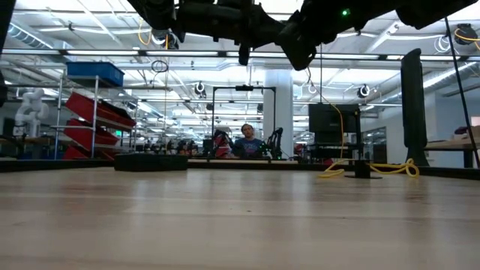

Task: Coil cords
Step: Coil the red wire onto the black spool

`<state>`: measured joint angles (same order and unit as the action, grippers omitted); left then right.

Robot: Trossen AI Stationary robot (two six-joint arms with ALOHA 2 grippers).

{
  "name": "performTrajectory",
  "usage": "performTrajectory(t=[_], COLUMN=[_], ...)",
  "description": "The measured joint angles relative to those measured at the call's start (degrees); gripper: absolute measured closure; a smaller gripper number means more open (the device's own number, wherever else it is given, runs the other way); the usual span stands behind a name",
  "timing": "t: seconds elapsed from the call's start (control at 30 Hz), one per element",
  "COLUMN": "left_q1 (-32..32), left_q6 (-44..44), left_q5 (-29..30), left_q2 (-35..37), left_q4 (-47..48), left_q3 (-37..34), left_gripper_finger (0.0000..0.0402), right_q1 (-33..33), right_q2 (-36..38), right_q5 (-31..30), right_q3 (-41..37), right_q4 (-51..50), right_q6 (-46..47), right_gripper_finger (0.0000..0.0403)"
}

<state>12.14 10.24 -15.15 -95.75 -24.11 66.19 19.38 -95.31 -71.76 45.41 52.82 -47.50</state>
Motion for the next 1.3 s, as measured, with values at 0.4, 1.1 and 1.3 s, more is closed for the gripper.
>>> performTrajectory(t=[0.4,1.1,1.3], left_q1=[0.11,-1.74,-2.98], left_q6=[0.02,-31.03,-39.72], left_q5=[-8.96,-0.26,10.59], left_q2=[3.91,4.90,2.95], left_q4=[3.71,26.79,26.56], left_q3=[0.11,0.11,-0.02], left_gripper_finger=[0.0401,0.0401,0.0401], right_q1=[4.53,5.67,4.72], right_q2=[-0.15,-0.15,-0.04], right_q5=[-8.54,-10.79,-10.85], right_q3=[-0.15,-0.15,-0.07], right_q4=[-1.55,-3.91,-9.18], right_q6=[-6.61,-3.98,1.02], right_gripper_finger=[0.0390,0.0402,0.0403])
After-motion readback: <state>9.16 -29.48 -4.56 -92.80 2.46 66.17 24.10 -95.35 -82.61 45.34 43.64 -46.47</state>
